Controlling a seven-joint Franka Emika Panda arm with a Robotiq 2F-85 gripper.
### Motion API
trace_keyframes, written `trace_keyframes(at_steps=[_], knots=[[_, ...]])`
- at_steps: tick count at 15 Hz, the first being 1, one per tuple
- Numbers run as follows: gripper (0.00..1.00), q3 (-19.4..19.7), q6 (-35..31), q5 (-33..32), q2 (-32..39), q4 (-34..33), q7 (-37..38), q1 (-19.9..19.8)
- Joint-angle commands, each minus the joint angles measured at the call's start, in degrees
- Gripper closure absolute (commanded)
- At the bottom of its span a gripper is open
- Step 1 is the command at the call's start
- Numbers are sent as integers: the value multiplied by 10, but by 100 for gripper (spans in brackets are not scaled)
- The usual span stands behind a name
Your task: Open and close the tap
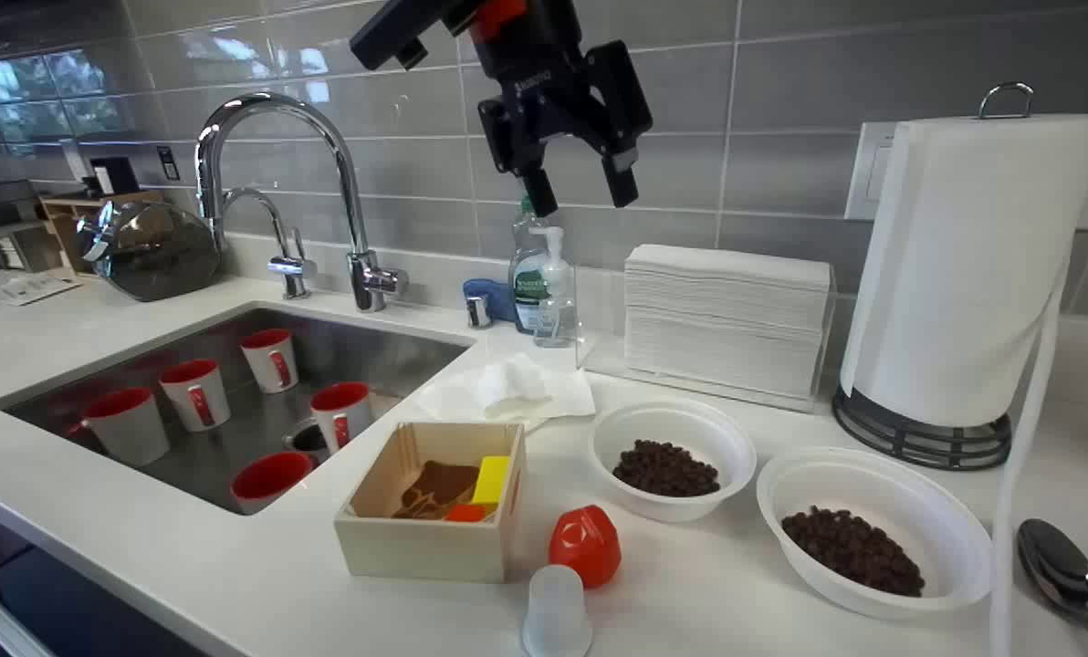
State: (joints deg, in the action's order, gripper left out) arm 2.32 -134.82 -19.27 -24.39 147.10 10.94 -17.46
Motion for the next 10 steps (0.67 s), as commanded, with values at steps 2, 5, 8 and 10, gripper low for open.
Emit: trace_keyframes(at_steps=[2, 5, 8, 10], knots=[[0, 7, 3, -4, 0, -1, 2, 8], [0, 7, 3, -4, 0, -1, 2, 8], [0, -1, 10, 3, 5, -7, 1, 20], [0, -12, 18, 13, 9, -12, 1, 38]])
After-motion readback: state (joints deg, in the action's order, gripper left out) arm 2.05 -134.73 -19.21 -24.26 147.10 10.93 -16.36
